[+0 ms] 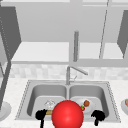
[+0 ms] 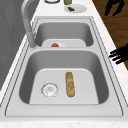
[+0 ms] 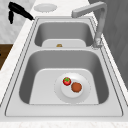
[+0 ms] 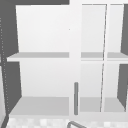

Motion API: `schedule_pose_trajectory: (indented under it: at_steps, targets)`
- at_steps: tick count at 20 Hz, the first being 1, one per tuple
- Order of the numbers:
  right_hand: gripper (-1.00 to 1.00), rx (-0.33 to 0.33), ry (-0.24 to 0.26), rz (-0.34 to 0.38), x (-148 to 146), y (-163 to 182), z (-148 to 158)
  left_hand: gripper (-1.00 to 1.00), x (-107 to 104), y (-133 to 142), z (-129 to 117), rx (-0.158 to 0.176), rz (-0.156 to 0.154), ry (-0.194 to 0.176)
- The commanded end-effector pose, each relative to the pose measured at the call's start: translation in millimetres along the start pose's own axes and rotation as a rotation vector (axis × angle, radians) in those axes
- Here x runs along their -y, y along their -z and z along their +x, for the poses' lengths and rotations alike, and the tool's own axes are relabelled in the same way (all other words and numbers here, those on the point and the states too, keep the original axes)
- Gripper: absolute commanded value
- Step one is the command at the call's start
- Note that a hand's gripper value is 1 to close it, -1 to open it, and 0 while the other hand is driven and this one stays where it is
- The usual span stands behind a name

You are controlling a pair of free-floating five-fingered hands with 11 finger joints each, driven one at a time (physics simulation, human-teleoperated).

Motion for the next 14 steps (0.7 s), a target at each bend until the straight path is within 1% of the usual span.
schedule_pose_trajectory:
  at_steps: [1,2,3,4,5,6,10,12,14]
  targets:
    - [0.0,0.0,0.0,0.0,0.0,0.0,0.0,-1.0,9.2,1.2,18.0,0.005,-0.003,-0.001]
    - [0.0,0.0,0.0,0.0,0.0,0.0,0.0,-1.0,9.2,0.4,18.2,0.001,0.0,0.004]
    - [0.0,0.0,0.0,0.0,0.0,0.0,0.0,-1.0,7.0,1.2,14.9,0.003,0.0,0.018]
    - [0.0,0.0,0.0,0.0,0.0,0.0,0.0,-1.0,5.0,0.3,9.8,0.0,0.001,-0.003]
    - [0.0,0.0,0.0,0.0,0.0,0.0,0.0,-1.0,6.3,1.3,12.0,0.0,0.001,-0.012]
    - [0.0,0.0,0.0,0.0,0.0,0.0,0.0,-1.0,6.5,1.4,12.3,0.001,0.001,-0.001]
    - [0.0,0.0,0.0,0.0,0.0,0.0,0.0,-1.0,6.3,0.0,12.3,0.001,0.001,-0.001]
    - [0.0,0.0,0.0,0.0,0.0,0.0,0.0,-1.0,6.5,-1.3,12.2,0.0,0.006,-0.001]
    - [0.0,0.0,0.0,0.0,0.0,0.0,0.0,-1.0,6.4,0.6,12.3,0.001,0.0,-0.002]
